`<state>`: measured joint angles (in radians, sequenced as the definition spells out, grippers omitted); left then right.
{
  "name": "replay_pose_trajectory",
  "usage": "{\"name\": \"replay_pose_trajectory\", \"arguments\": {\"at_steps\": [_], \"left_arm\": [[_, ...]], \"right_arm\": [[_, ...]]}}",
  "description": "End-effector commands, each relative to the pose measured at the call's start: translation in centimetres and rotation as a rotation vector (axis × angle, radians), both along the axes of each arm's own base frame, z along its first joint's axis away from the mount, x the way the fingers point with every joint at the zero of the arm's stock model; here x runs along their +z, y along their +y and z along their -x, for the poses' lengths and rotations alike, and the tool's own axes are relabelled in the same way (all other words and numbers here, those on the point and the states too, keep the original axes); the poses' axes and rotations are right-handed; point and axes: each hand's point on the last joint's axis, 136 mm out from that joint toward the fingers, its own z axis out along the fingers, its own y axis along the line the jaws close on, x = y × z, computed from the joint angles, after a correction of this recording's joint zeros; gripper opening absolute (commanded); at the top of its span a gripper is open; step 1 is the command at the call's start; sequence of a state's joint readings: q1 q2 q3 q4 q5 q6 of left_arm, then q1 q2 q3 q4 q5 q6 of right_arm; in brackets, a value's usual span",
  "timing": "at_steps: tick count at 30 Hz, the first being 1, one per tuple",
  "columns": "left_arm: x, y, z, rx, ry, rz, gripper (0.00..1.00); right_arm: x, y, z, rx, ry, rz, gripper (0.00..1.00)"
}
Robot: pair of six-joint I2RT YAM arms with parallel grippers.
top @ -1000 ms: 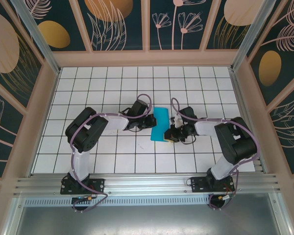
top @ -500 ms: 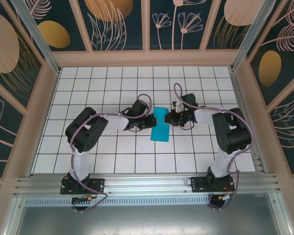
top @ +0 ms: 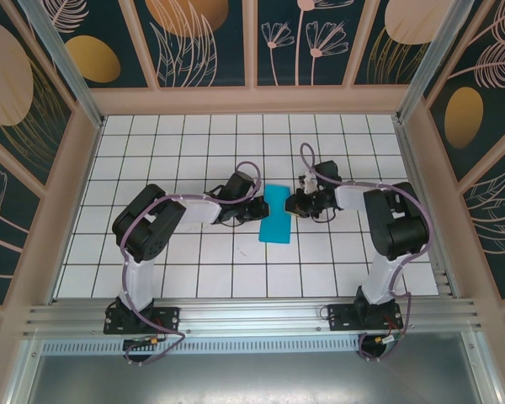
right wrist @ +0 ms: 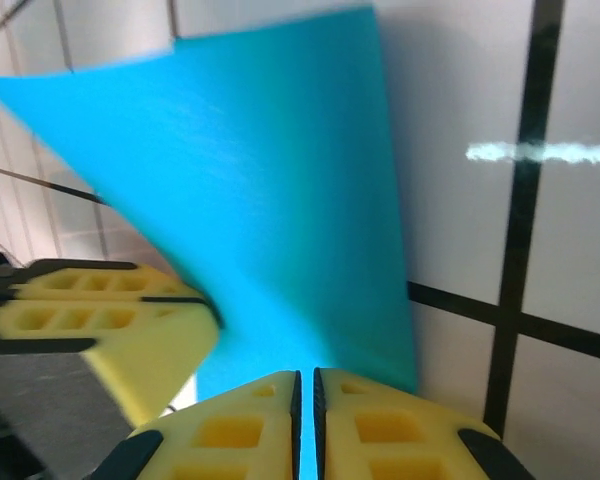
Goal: Fold a paper plane with a square sheet of paper (pick it up from the middle)
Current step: Fold the square sheet of paper in half at the center of the table.
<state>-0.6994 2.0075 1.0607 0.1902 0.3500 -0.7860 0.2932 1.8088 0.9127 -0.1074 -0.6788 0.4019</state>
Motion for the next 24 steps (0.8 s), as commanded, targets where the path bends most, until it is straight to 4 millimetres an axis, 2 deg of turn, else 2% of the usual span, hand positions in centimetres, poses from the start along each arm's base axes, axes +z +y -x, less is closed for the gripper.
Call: {"name": "replay_pose_trajectory", "arguments": {"at_steps": [1, 7, 14, 16, 19, 22, 24], "left_arm": [[-6.6, 3.3, 3.7, -0.011, 0.152, -0.187, 0.09], [-6.6, 3.3, 3.8, -0.014, 0.152, -0.186, 0.09], [-6.6, 3.3, 3.8, -0.013, 0.152, -0.183, 0.09], [-6.6, 3.2, 3.9, -0.014, 0.151, -0.183, 0.09], [-6.5, 3.3, 3.9, -0.014, 0.153, -0.185, 0.09], [-6.5, 3.4, 3.9, -0.013, 0.148, -0.187, 0.09], [-6.5, 3.4, 3.9, -0.015, 0.149, -0.188, 0.09]], "right_arm": [[3.6, 0.7, -2.1, 0.026, -0.095, -0.058, 0.16], [1.0, 0.3, -3.2, 0.008, -0.050, -0.032, 0.16], [-3.3, -1.4, -3.2, -0.049, 0.012, 0.084, 0.16], [-3.9, -1.7, -3.2, -0.055, 0.029, 0.100, 0.16], [-2.5, -1.3, -3.7, -0.052, 0.008, 0.073, 0.17], [1.0, -0.5, -4.7, -0.035, -0.056, 0.011, 0.17], [2.5, -0.2, -5.3, -0.030, -0.084, -0.008, 0.17]]}}
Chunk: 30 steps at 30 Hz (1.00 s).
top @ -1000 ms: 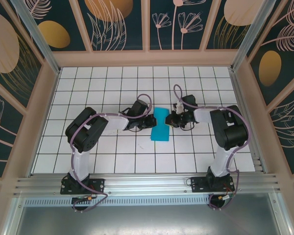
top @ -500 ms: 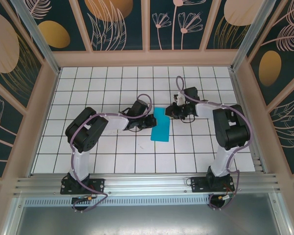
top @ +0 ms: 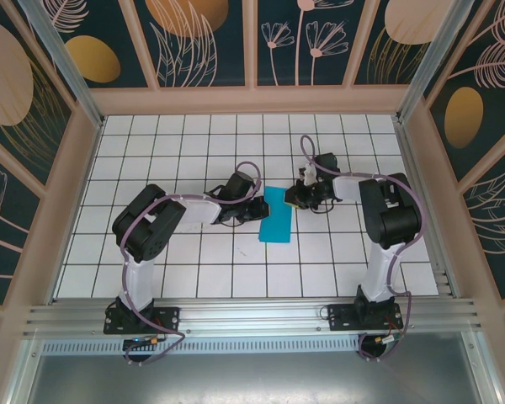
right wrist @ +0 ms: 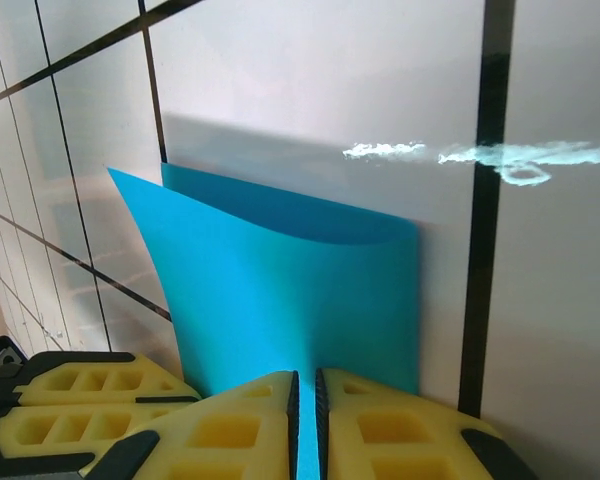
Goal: Fold a paper plane with a square sheet of paper (pick it up from the middle)
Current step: Fold the square sheet of paper in half at the center of the table.
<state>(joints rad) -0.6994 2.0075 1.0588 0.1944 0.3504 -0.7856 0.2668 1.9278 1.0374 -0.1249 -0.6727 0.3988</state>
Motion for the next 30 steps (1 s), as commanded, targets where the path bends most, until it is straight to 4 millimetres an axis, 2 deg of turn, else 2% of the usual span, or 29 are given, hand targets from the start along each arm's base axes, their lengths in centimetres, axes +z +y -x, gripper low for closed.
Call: {"name": "replay_pose_trajectory", "arguments": {"at_steps": [1, 5, 10, 17, 20, 24, 27, 30], "left_arm": [[-6.6, 3.4, 4.0, -0.014, 0.152, -0.189, 0.09], [-6.8, 3.4, 4.1, -0.012, 0.159, -0.182, 0.09], [-6.7, 3.4, 4.1, -0.018, 0.155, -0.188, 0.09], [-6.8, 3.5, 4.1, -0.016, 0.157, -0.189, 0.09], [-6.9, 3.6, 4.2, -0.017, 0.158, -0.192, 0.09], [-7.0, 3.7, 4.3, -0.013, 0.159, -0.194, 0.09], [-6.8, 3.6, 4.2, -0.013, 0.157, -0.190, 0.09], [-6.8, 3.5, 4.1, -0.013, 0.154, -0.188, 0.09]], "right_arm": [[3.9, 0.0, -2.2, -0.003, -0.103, -0.015, 0.17], [3.2, -0.4, -3.4, -0.018, -0.100, 0.029, 0.16], [0.6, -0.9, -4.1, -0.040, -0.065, 0.065, 0.17], [-2.9, -2.0, -3.9, -0.058, 0.008, 0.127, 0.17], [-2.1, -2.3, -4.4, -0.071, -0.005, 0.126, 0.17], [1.9, -1.5, -5.5, -0.056, -0.080, 0.077, 0.17], [4.3, -0.7, -5.5, -0.034, -0.110, 0.012, 0.17], [4.8, -0.4, -5.2, -0.028, -0.117, -0.017, 0.17]]}}
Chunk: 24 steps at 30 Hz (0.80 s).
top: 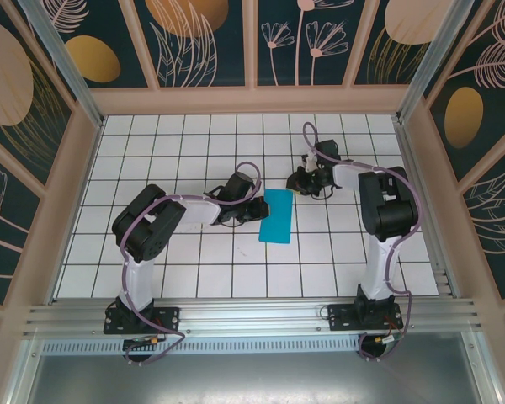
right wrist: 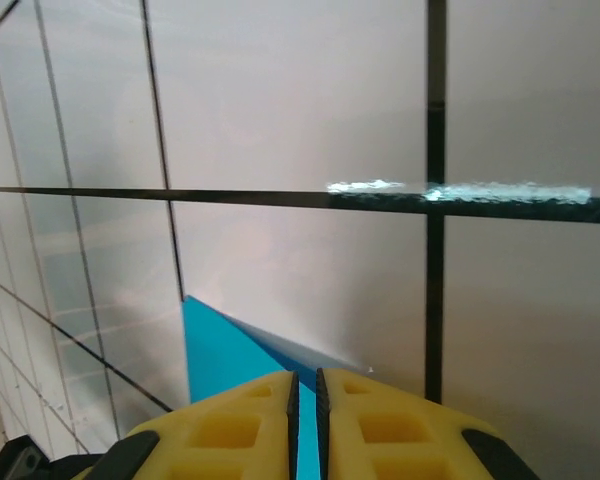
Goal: Fold a paper plane with a square sheet of paper (pick it up from the middle)
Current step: Fold the square sheet of paper in half at the center of the table.
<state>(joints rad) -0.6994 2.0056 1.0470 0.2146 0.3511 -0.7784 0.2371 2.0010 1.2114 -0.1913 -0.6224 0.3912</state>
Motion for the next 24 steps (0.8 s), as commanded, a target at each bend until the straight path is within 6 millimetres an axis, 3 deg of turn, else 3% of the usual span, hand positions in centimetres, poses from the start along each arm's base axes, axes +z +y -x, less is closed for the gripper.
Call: {"name": "replay_pose_trajectory", "arguments": {"at_steps": [1, 10, 14, 19, 24], "left_arm": [[-6.8, 3.5, 4.1, -0.008, 0.167, -0.194, 0.09], [-6.7, 3.4, 4.1, -0.011, 0.167, -0.192, 0.09], [-6.6, 3.4, 4.1, -0.013, 0.168, -0.190, 0.09], [-6.2, 3.4, 3.9, -0.007, 0.157, -0.192, 0.09], [-6.0, 3.0, 3.5, -0.016, 0.150, -0.188, 0.09]], "right_arm": [[3.3, 0.4, -0.3, 0.022, -0.061, -0.051, 0.17], [-1.8, 0.0, 0.8, -0.017, 0.036, -0.036, 0.17], [-3.0, -0.8, 0.7, -0.038, 0.052, -0.011, 0.16], [-1.6, -1.2, 0.4, -0.043, 0.033, -0.026, 0.17], [2.0, -0.5, 1.1, -0.003, -0.021, -0.084, 0.17]]}}
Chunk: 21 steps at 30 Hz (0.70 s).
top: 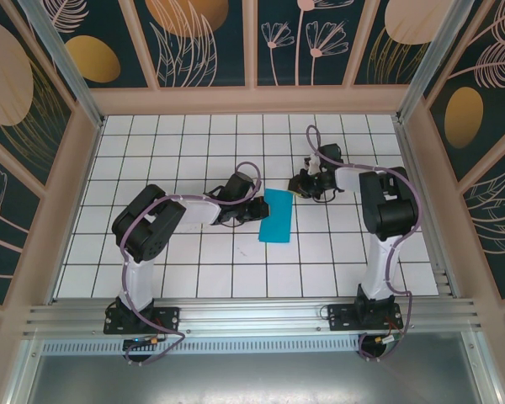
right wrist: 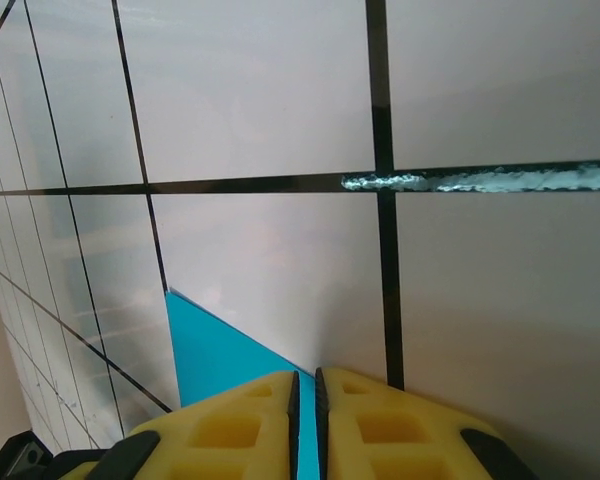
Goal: Fold a paper plane with a square sheet of paper (pick it up from the middle)
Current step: Fold the square sheet of paper in half at the center of the table.
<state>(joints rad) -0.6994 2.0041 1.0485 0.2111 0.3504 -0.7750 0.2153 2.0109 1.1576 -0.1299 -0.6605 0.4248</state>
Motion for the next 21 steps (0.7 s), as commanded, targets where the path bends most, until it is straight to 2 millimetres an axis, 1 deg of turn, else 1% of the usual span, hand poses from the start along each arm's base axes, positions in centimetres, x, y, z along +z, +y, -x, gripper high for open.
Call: {"name": "replay_pose_trajectory", "arguments": {"at_steps": [1, 3, 5, 7, 11, 13, 17, 18, 21], "left_arm": [[-6.0, 3.1, 3.5, -0.013, 0.151, -0.188, 0.09], [-6.0, 3.1, 3.5, -0.016, 0.150, -0.192, 0.09], [-6.1, 3.1, 3.5, -0.017, 0.152, -0.194, 0.09], [-6.1, 3.1, 3.6, -0.017, 0.151, -0.193, 0.09], [-6.2, 3.2, 3.7, -0.014, 0.153, -0.192, 0.09], [-6.2, 3.2, 3.7, -0.014, 0.154, -0.191, 0.09], [-6.2, 3.3, 3.8, -0.013, 0.155, -0.193, 0.09], [-6.2, 3.3, 3.8, -0.014, 0.154, -0.191, 0.09], [-6.3, 3.3, 3.8, -0.015, 0.156, -0.196, 0.09]], "right_arm": [[3.5, 0.2, 0.8, 0.024, -0.060, -0.054, 0.17], [3.9, 0.5, 1.5, 0.034, -0.063, -0.081, 0.17], [3.6, 0.7, 2.1, 0.043, -0.053, -0.087, 0.17], [2.6, 0.8, 2.7, 0.050, -0.035, -0.074, 0.17], [-0.3, 0.1, 3.0, 0.024, 0.017, -0.023, 0.18], [-1.1, -0.1, 3.1, 0.023, 0.034, -0.010, 0.17], [-2.2, -0.6, 3.5, 0.009, 0.056, 0.028, 0.17], [-2.0, -0.6, 3.6, 0.009, 0.057, 0.030, 0.17], [0.0, -0.3, 3.2, 0.023, 0.013, 0.009, 0.17]]}}
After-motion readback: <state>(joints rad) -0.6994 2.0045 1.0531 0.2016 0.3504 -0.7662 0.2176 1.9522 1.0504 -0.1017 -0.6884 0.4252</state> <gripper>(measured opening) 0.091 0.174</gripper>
